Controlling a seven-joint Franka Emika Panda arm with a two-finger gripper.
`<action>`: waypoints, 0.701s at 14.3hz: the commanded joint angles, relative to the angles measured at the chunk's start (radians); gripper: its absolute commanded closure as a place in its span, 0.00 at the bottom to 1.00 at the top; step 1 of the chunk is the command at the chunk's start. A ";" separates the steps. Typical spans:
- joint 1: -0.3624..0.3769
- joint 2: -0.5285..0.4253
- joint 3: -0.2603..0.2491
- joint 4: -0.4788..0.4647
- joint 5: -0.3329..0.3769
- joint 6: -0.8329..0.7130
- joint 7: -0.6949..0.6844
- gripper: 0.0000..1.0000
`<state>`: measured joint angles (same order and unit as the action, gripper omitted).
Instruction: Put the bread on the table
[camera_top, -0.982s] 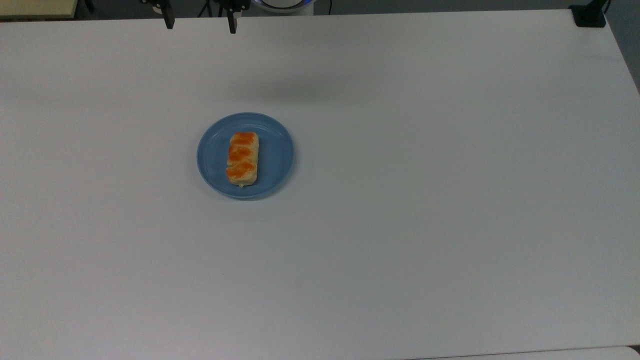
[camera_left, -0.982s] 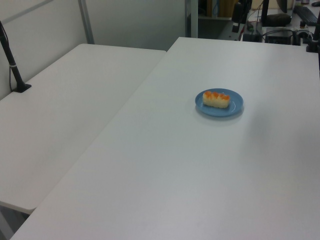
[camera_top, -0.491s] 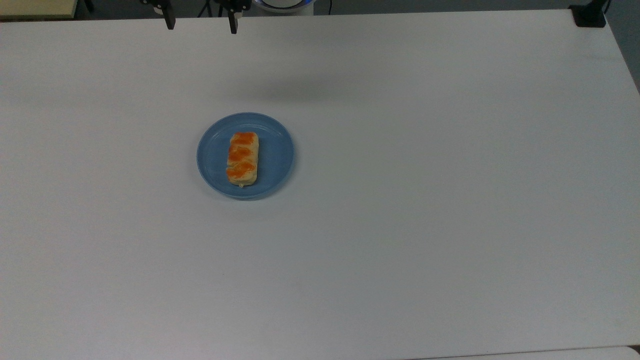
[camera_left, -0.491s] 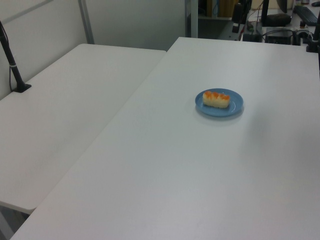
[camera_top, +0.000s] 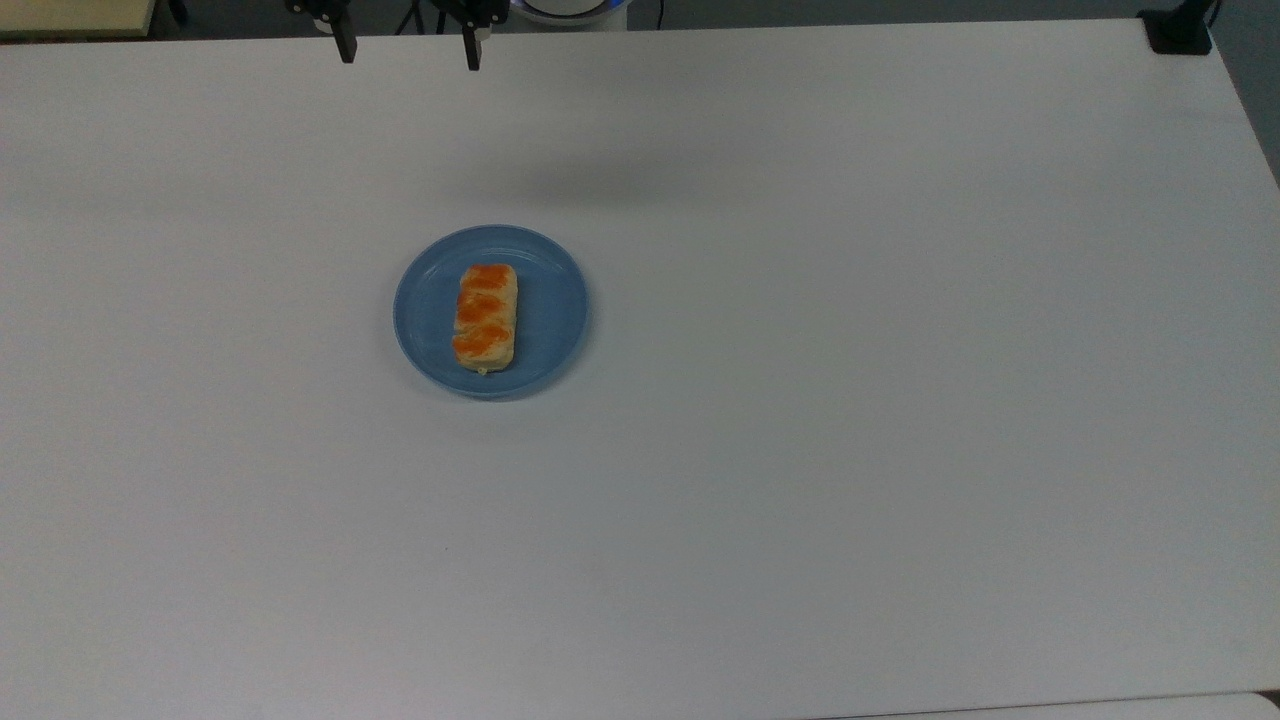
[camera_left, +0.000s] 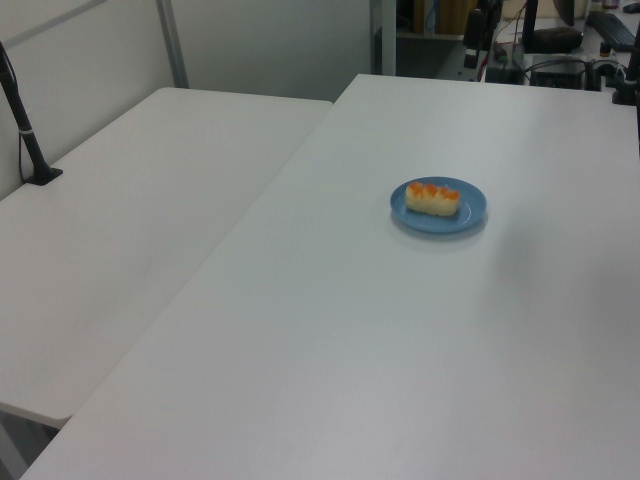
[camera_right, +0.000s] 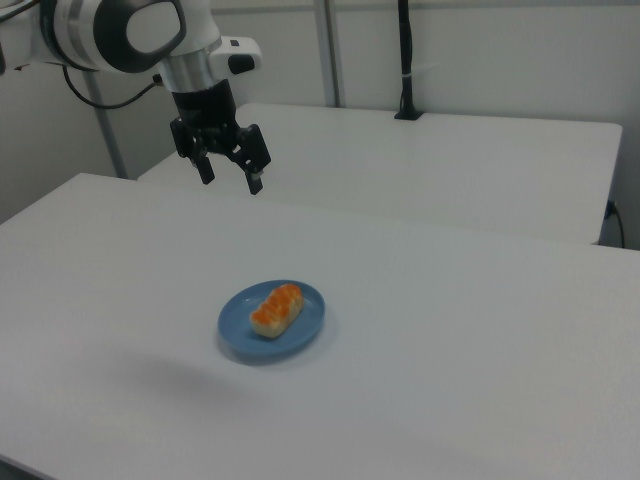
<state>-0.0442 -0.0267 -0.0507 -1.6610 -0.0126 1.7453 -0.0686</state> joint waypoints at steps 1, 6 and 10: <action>0.014 -0.016 -0.003 -0.022 -0.004 -0.006 -0.014 0.00; 0.014 -0.004 -0.001 -0.052 -0.029 -0.003 -0.025 0.00; 0.009 0.042 -0.001 -0.062 -0.026 0.002 -0.099 0.00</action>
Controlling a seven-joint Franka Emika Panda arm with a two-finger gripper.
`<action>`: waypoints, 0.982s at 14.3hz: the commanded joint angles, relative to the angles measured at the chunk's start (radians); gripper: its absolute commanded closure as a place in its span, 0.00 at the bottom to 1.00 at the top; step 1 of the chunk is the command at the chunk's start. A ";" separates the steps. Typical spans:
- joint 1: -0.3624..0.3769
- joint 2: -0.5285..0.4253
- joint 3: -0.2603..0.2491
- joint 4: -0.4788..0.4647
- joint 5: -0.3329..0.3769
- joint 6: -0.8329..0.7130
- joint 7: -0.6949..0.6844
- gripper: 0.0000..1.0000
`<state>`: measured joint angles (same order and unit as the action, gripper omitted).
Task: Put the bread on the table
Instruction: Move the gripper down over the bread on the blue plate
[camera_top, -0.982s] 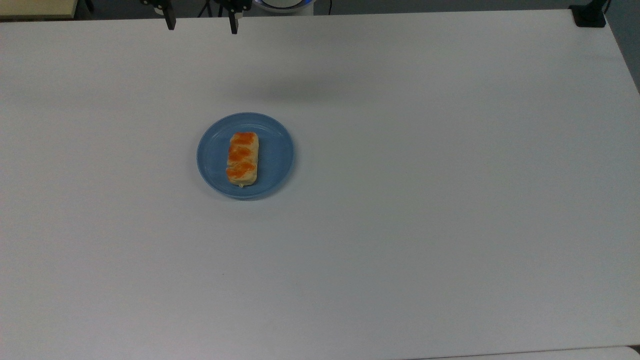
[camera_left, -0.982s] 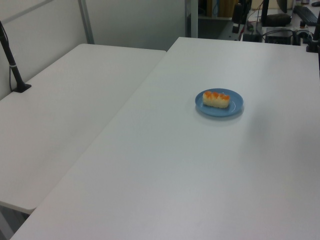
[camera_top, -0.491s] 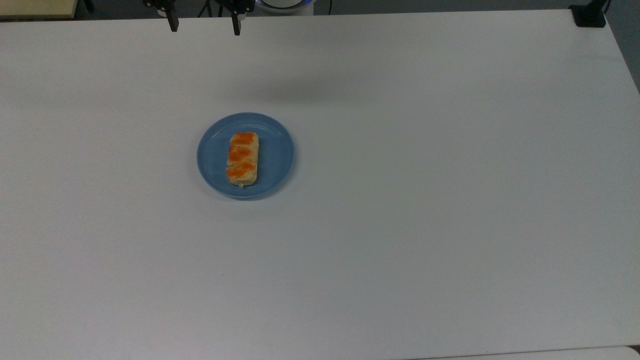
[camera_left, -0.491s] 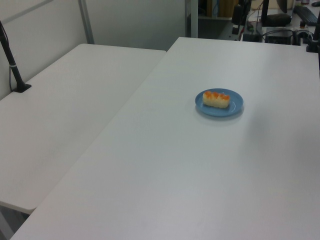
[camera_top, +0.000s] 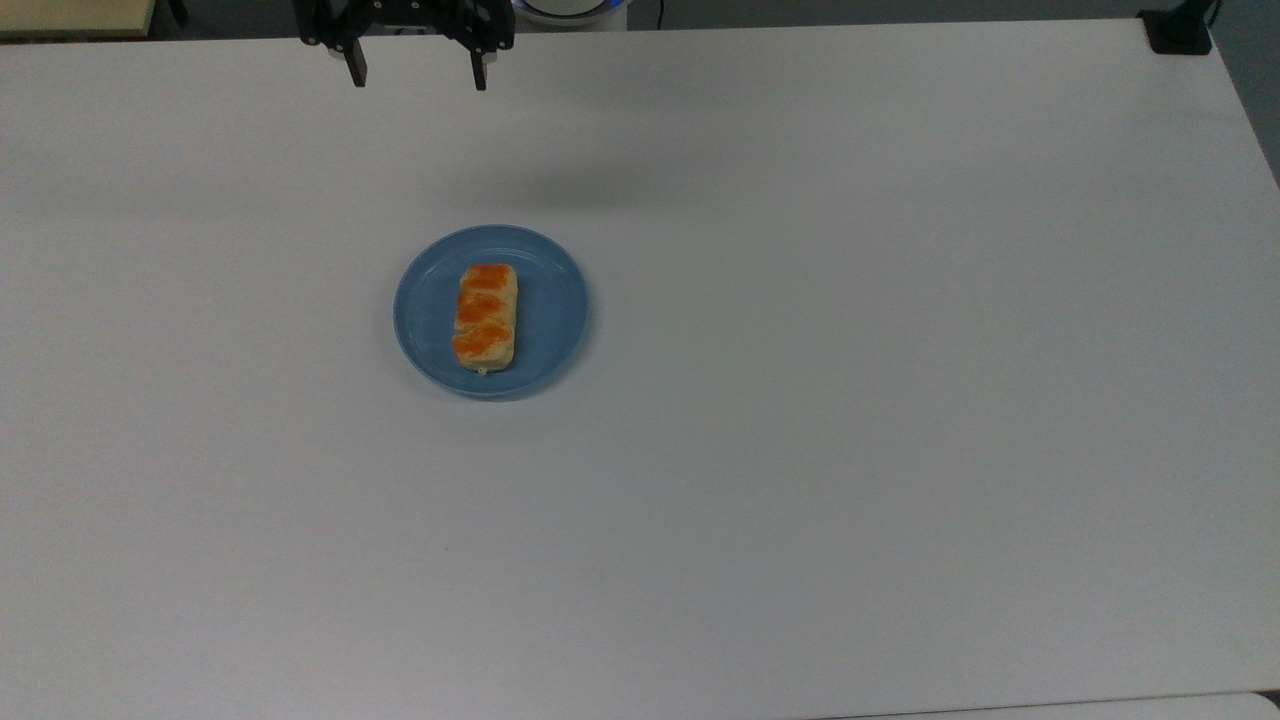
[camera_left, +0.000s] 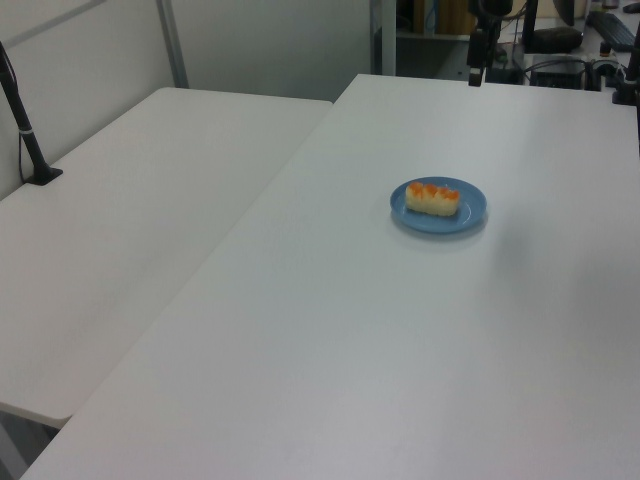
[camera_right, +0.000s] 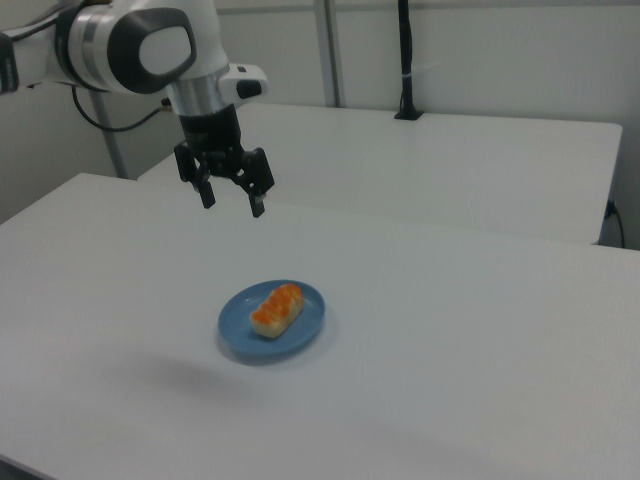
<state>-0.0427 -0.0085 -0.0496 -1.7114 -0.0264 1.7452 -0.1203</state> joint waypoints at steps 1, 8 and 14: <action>0.006 0.034 -0.003 -0.014 -0.010 0.008 -0.047 0.00; 0.011 0.148 -0.001 -0.120 0.000 0.216 -0.030 0.00; 0.046 0.257 0.001 -0.157 0.000 0.382 0.076 0.00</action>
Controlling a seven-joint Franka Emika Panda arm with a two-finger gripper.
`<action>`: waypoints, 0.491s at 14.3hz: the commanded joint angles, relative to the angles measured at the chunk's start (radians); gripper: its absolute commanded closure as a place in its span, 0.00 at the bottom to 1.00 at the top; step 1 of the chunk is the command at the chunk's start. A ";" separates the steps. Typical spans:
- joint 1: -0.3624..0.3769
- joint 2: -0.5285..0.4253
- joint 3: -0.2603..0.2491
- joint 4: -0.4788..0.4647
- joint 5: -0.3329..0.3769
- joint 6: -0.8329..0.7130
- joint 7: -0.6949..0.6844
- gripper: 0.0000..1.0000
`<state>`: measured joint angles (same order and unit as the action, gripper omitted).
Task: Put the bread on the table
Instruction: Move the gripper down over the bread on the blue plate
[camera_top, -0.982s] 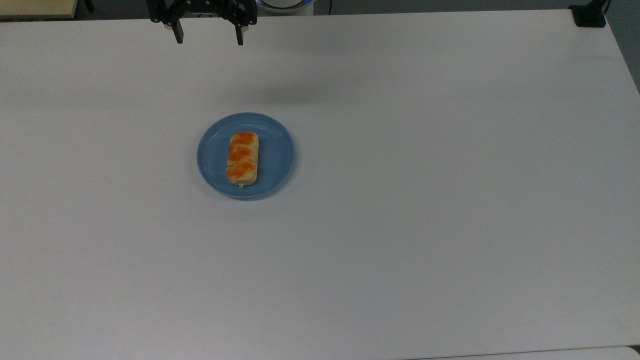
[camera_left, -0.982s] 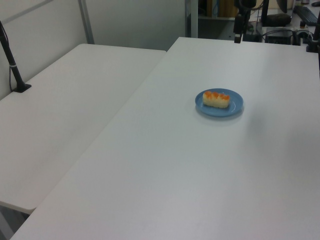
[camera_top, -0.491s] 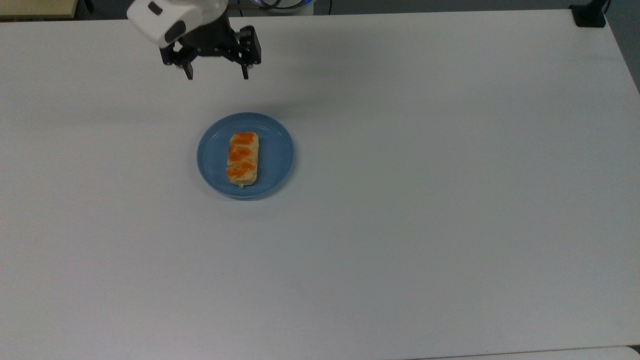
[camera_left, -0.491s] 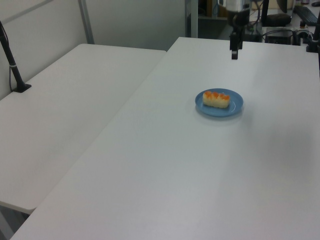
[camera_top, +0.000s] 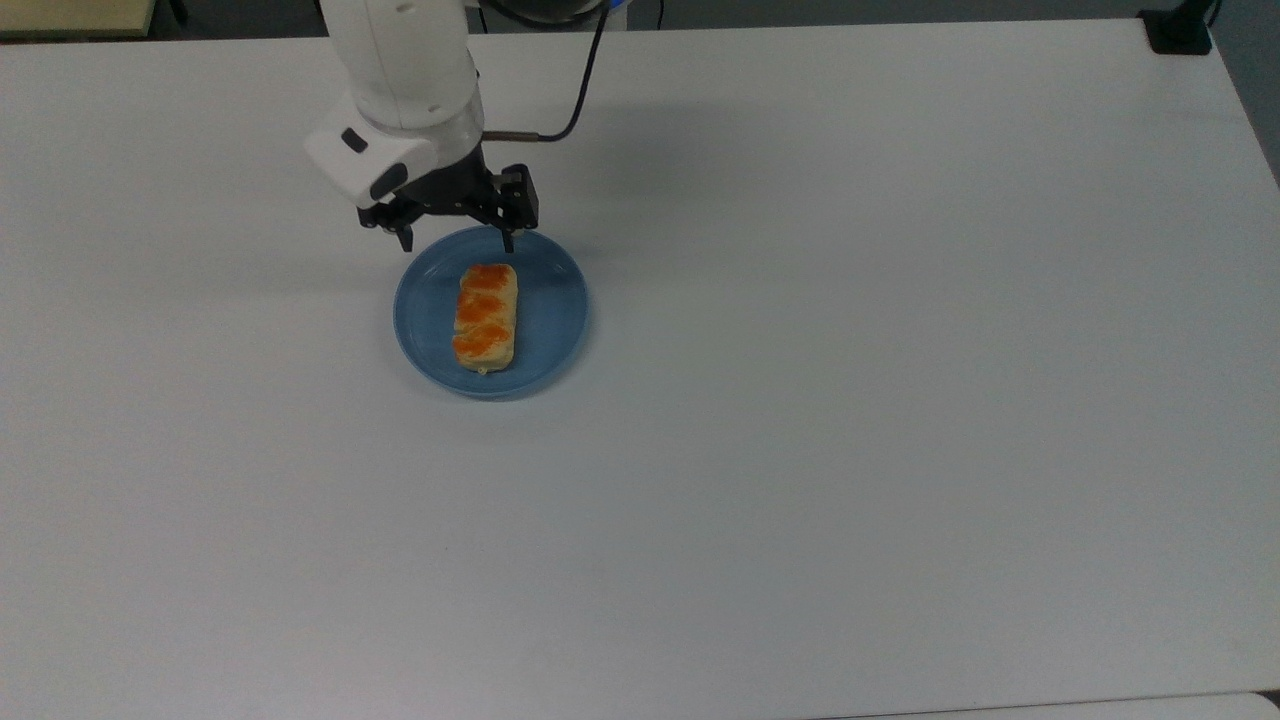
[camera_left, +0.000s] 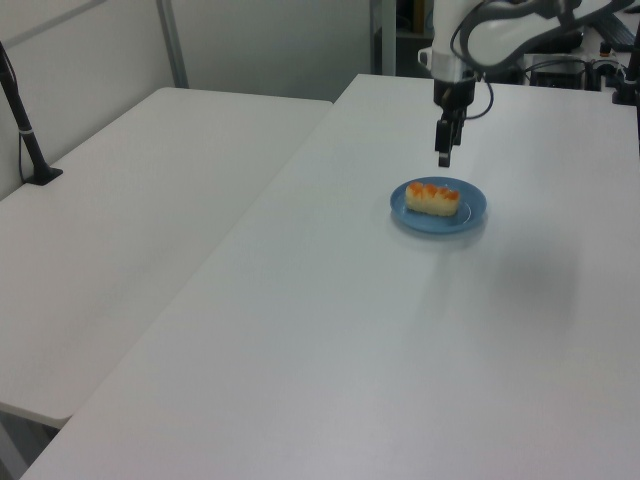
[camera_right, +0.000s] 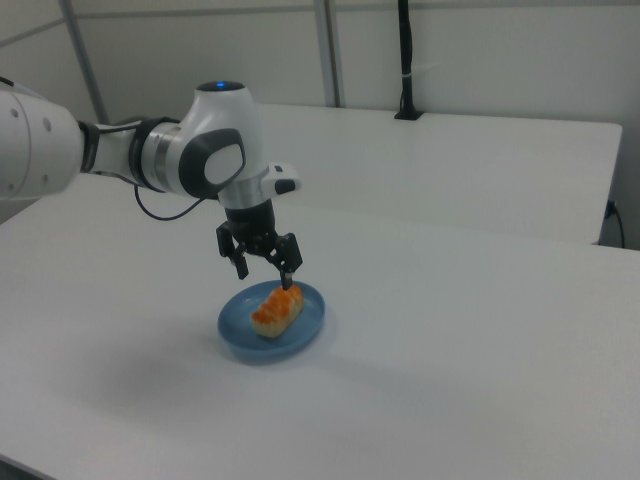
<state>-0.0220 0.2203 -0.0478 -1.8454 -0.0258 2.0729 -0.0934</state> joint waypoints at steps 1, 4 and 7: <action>0.027 0.039 -0.001 -0.032 0.000 0.068 0.050 0.00; 0.037 0.077 0.000 -0.031 0.000 0.078 0.076 0.00; 0.036 0.087 0.000 -0.031 -0.002 0.078 0.075 0.21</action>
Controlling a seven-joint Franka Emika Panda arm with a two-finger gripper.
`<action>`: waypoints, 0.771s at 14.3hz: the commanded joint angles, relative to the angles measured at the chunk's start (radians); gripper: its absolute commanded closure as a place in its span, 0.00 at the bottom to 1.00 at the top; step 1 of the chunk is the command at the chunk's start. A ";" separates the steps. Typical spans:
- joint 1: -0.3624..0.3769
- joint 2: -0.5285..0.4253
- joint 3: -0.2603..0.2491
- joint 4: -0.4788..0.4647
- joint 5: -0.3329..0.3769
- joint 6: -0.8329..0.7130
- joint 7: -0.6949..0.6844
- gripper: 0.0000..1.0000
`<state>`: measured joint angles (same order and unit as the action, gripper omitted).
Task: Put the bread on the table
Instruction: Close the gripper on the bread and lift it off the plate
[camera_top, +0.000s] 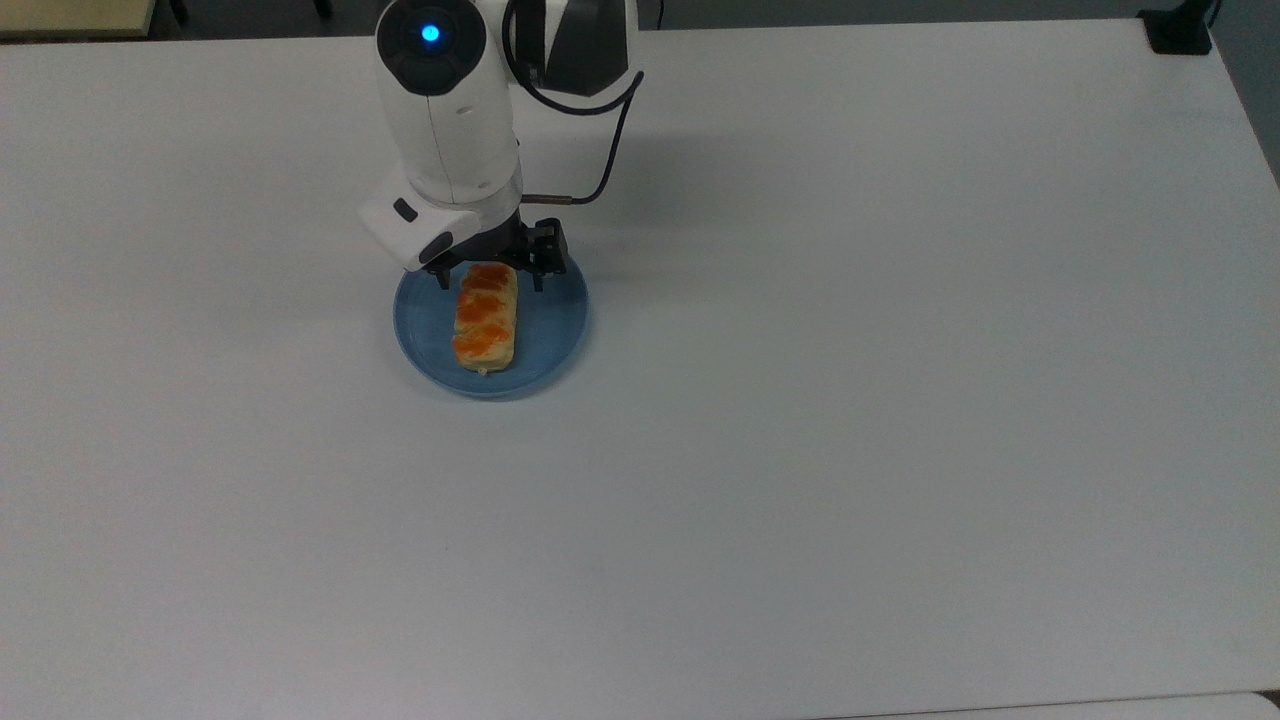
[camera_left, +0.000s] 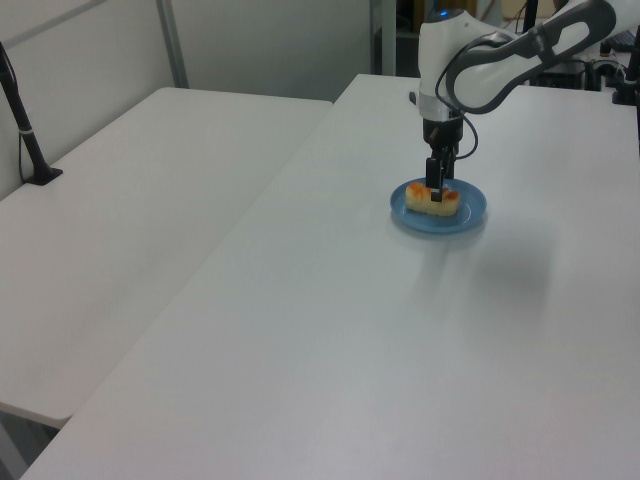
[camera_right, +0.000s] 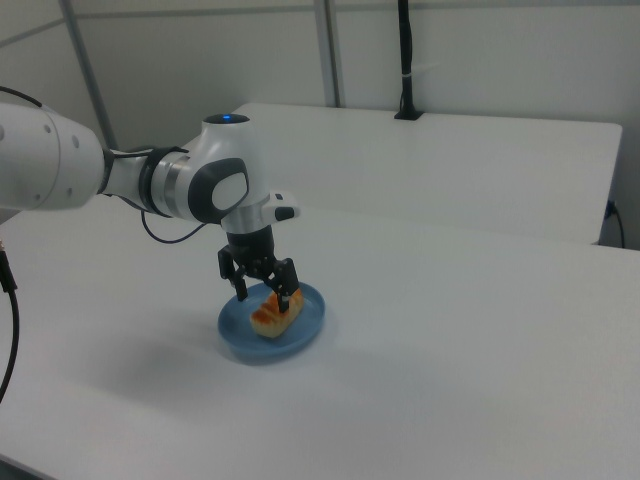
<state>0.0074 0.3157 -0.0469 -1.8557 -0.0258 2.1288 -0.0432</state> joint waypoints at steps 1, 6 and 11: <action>0.005 -0.004 -0.001 -0.020 -0.002 0.022 0.025 0.31; 0.005 0.005 -0.002 -0.008 -0.006 0.017 0.013 0.75; -0.030 -0.023 -0.001 0.094 0.001 -0.022 -0.006 0.80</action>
<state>-0.0032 0.3207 -0.0483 -1.8224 -0.0259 2.1311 -0.0420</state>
